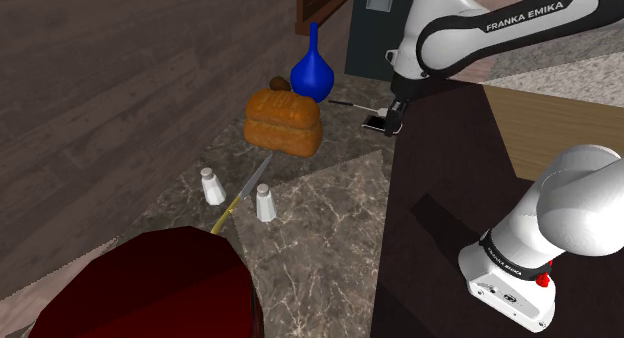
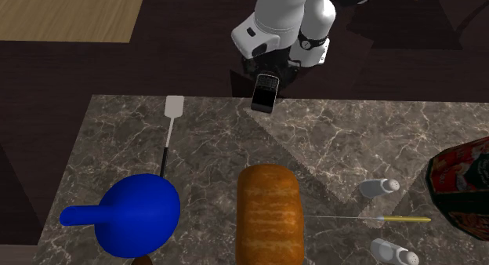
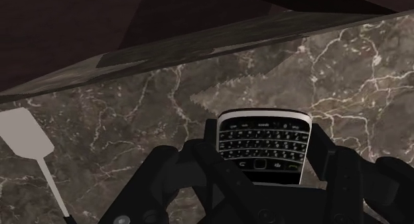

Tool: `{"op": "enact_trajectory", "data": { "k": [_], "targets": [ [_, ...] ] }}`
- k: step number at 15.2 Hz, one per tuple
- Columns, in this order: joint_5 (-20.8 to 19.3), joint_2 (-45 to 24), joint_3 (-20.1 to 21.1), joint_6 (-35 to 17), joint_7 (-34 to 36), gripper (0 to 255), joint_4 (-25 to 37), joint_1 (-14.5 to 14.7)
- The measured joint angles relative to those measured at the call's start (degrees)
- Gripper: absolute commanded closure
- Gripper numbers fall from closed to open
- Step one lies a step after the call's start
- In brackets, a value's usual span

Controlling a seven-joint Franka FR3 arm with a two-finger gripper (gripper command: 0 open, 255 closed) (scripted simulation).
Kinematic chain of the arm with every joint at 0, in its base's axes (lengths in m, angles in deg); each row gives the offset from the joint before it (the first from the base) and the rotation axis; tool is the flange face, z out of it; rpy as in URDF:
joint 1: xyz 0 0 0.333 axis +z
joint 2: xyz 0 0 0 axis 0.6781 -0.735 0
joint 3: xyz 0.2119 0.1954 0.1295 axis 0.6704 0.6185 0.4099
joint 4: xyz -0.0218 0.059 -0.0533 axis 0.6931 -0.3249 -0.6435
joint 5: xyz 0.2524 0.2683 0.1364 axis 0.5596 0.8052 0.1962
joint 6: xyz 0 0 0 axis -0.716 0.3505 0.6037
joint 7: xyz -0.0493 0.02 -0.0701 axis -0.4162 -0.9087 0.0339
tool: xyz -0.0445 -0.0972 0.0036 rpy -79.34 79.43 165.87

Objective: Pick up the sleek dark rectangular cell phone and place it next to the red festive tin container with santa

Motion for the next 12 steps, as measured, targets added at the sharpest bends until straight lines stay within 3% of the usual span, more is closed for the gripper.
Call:
{"op": "enact_trajectory", "data": {
  "k": [12],
  "targets": [
    [0.12,3.37,0.54,10.18,0.25,255,6.82,0.05]
  ]
}}
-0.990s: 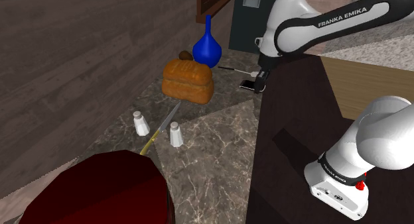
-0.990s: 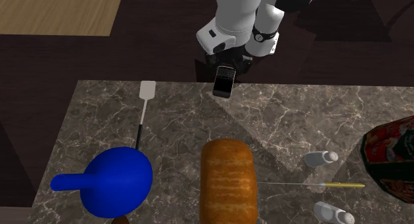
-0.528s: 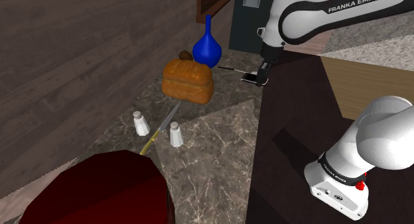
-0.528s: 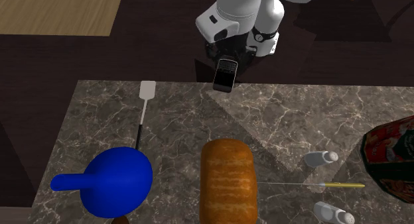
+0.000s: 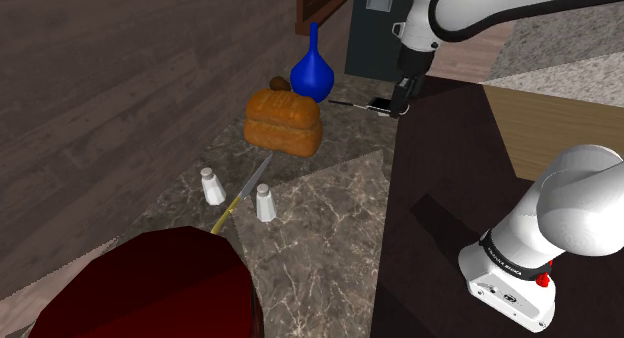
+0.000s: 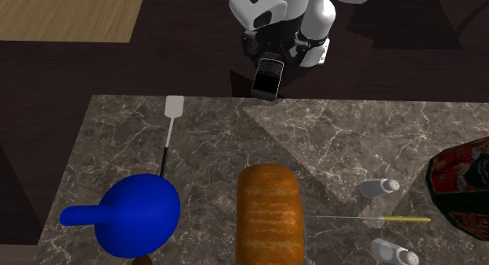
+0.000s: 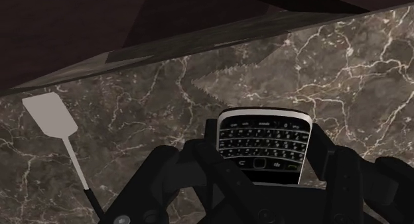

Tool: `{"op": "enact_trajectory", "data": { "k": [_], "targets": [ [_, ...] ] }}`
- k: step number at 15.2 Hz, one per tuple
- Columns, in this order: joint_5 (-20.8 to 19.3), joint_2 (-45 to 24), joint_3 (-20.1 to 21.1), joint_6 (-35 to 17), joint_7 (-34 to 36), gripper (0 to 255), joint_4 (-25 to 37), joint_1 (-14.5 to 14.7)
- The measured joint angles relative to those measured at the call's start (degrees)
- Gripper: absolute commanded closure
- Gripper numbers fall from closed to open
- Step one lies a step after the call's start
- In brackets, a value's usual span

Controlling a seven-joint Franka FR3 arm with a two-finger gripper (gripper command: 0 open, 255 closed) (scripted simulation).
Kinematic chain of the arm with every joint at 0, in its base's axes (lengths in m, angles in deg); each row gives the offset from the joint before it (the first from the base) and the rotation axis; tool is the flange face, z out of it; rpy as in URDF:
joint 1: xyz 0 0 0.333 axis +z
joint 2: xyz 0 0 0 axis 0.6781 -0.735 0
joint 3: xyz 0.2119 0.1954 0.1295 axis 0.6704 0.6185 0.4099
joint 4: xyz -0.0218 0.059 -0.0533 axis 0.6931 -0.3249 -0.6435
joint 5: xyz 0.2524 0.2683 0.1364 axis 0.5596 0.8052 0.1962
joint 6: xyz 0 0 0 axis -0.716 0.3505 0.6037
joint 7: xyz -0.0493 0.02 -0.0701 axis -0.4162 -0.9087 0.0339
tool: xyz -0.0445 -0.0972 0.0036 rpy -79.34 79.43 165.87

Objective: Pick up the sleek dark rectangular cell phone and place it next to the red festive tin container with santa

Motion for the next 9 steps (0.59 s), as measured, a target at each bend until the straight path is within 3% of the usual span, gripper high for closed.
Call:
{"op": "enact_trajectory", "data": {
  "k": [9],
  "targets": [
    [0.21,0.72,0.34,6.96,0.13,255,6.24,0.13]
  ]
}}
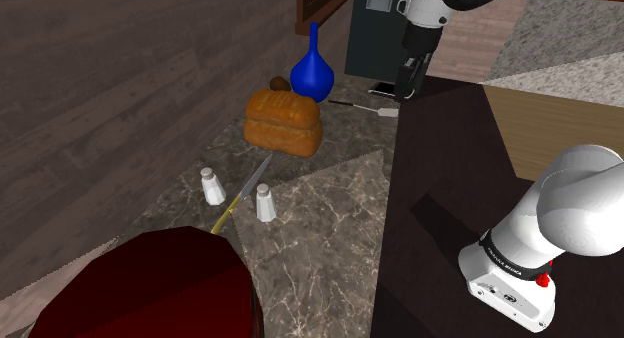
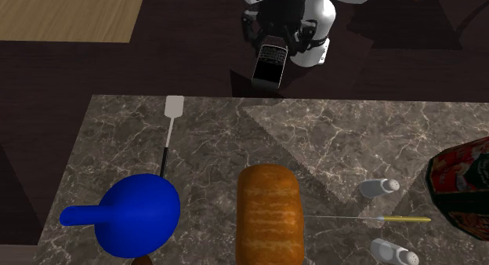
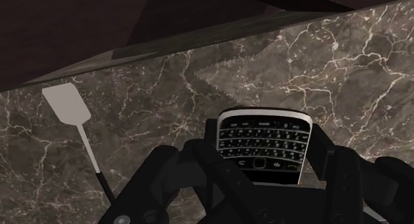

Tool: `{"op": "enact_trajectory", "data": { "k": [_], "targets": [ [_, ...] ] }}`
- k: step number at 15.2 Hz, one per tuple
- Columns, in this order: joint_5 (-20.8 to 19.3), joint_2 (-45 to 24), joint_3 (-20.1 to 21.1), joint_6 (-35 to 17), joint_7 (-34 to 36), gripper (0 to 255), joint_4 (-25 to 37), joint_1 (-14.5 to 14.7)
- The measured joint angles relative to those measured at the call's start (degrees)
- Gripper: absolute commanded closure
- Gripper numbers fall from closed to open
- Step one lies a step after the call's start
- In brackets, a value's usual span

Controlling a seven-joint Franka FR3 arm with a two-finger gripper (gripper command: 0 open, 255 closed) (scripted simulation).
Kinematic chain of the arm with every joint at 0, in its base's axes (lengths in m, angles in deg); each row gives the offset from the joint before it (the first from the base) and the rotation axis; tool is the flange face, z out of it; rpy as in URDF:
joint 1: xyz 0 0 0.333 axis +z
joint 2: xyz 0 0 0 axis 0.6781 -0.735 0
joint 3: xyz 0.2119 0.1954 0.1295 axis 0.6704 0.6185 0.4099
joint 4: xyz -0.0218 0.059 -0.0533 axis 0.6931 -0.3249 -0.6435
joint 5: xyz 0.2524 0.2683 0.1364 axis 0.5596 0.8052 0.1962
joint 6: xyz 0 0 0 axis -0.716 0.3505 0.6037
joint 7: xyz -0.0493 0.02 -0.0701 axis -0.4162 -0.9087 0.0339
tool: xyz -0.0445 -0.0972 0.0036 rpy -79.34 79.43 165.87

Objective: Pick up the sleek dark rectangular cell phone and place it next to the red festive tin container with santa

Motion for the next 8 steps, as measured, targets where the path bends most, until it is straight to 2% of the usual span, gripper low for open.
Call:
{"op": "enact_trajectory", "data": {
  "k": [5,8],
  "targets": [
    [0.05,0.47,0.12,3.73,-0.01,255,3.26,0.02],
    [1.06,2.46,2.3,4.62,2.62,255,2.11,0.97]
  ]
}}
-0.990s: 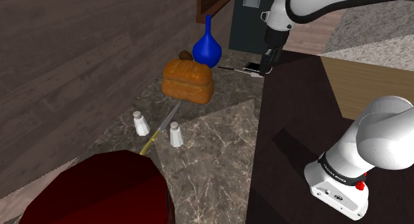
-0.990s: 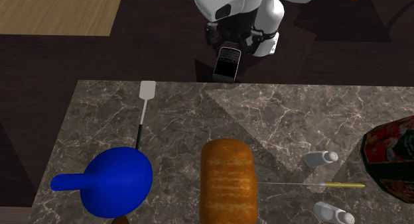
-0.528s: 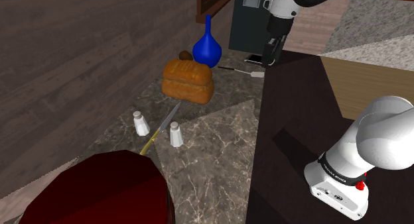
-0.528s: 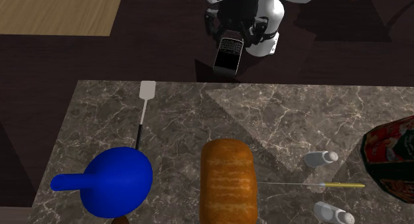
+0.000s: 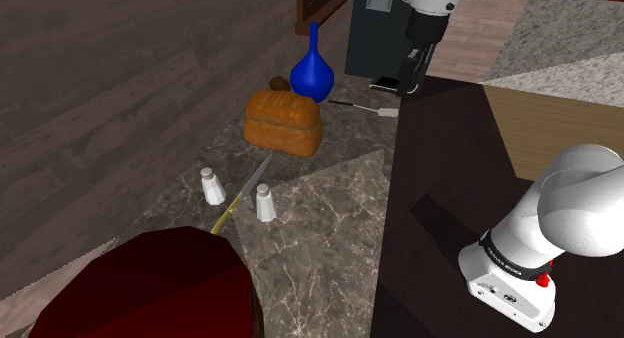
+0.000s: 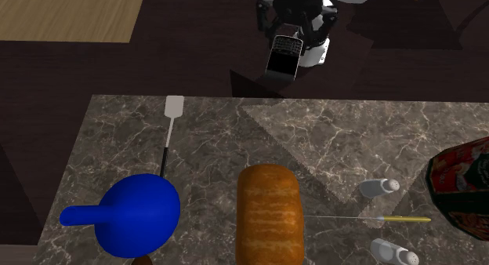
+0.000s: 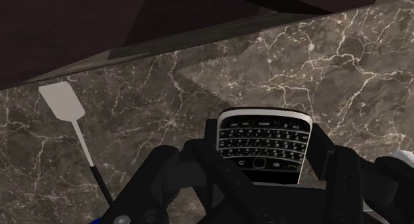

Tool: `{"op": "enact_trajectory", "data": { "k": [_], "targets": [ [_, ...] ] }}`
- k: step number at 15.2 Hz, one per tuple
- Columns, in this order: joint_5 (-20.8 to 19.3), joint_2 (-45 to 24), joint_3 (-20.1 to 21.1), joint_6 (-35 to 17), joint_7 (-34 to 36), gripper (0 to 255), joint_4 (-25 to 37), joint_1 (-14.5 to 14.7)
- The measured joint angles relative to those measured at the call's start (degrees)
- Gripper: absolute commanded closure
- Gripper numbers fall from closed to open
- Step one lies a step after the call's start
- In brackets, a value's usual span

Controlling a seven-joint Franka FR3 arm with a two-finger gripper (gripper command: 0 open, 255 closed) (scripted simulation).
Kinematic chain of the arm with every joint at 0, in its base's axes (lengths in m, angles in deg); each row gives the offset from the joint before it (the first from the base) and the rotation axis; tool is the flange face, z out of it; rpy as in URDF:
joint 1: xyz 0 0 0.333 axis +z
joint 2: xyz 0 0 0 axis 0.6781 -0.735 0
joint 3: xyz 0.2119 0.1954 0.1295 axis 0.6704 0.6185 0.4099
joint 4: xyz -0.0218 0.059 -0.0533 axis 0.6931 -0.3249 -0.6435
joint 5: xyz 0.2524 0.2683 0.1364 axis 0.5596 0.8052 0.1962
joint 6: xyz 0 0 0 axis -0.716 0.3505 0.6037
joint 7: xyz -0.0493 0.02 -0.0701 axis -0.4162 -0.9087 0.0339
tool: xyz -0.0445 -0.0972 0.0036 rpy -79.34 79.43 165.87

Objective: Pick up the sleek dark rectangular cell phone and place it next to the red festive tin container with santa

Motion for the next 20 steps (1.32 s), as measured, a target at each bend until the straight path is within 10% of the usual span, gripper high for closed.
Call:
{"op": "enact_trajectory", "data": {
  "k": [20],
  "targets": [
    [13.22,3.44,23.34,1.36,27.63,255,-0.38,10.52]
  ]
}}
